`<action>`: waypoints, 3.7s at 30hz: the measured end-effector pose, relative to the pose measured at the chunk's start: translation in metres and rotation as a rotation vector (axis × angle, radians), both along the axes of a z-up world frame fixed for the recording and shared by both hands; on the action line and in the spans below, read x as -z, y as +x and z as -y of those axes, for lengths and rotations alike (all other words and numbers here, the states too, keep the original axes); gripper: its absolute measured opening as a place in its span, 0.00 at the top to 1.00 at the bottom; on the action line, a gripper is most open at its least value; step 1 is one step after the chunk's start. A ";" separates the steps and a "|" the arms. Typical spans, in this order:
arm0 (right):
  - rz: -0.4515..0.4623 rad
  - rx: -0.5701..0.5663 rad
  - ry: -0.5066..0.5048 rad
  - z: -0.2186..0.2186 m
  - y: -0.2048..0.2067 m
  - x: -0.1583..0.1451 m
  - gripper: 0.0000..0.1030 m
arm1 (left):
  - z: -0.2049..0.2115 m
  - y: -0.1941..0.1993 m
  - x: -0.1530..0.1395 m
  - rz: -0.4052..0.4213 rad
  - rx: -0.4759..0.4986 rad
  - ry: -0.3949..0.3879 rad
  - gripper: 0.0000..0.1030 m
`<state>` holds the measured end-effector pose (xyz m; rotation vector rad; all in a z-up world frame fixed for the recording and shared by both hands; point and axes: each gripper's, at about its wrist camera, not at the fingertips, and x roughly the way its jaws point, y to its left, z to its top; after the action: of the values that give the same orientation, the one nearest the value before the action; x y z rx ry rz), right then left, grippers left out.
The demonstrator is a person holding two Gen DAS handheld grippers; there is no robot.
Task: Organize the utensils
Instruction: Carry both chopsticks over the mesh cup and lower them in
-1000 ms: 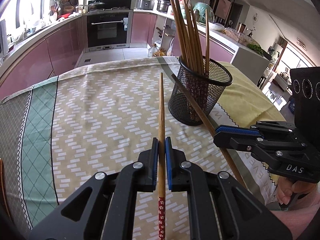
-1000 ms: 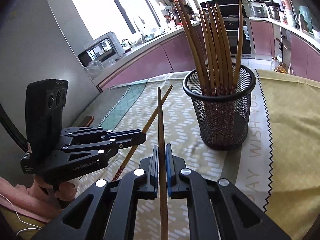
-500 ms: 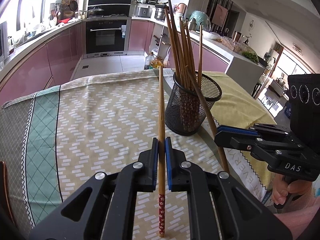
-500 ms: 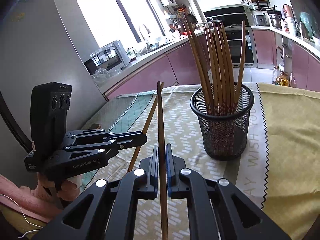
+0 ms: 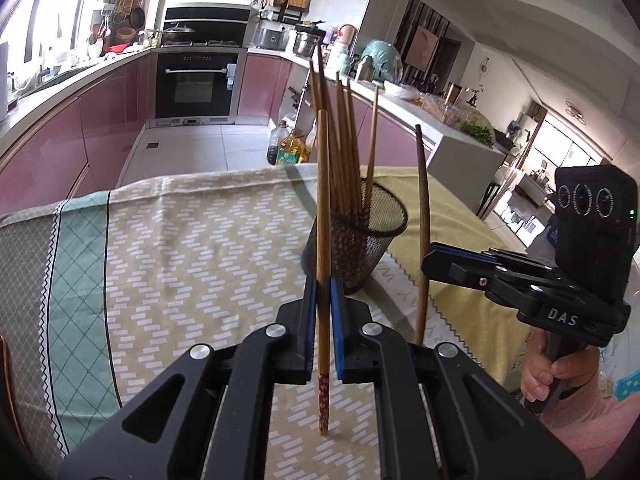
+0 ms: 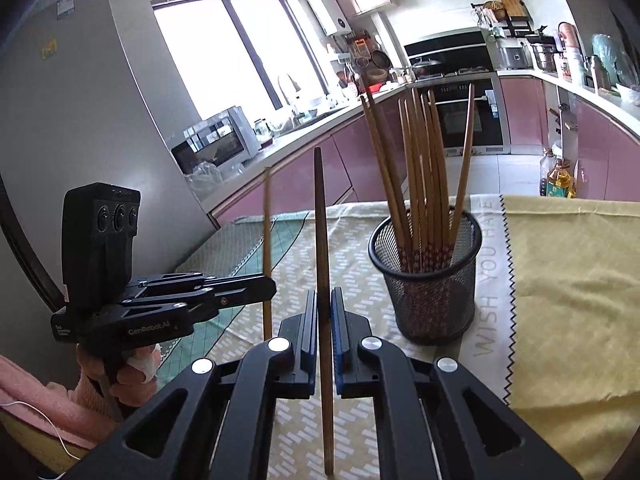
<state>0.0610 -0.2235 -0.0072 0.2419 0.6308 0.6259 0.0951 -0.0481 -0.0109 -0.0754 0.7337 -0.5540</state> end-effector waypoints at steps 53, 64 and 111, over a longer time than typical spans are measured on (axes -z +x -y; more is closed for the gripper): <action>0.208 0.074 -0.016 0.034 0.005 -0.075 0.95 | 0.004 0.005 -0.076 0.200 0.025 -0.041 0.93; 0.249 0.073 -0.016 0.035 0.008 -0.091 0.95 | 0.010 0.008 -0.091 0.245 0.029 -0.053 0.93; 0.156 0.111 -0.037 0.031 0.056 -0.069 0.95 | 0.054 0.041 -0.078 0.161 0.035 -0.002 0.93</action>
<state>0.1174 -0.2549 0.0614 0.1898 0.4749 0.5206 0.1359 -0.1025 0.0672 -0.0197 0.5787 -0.5867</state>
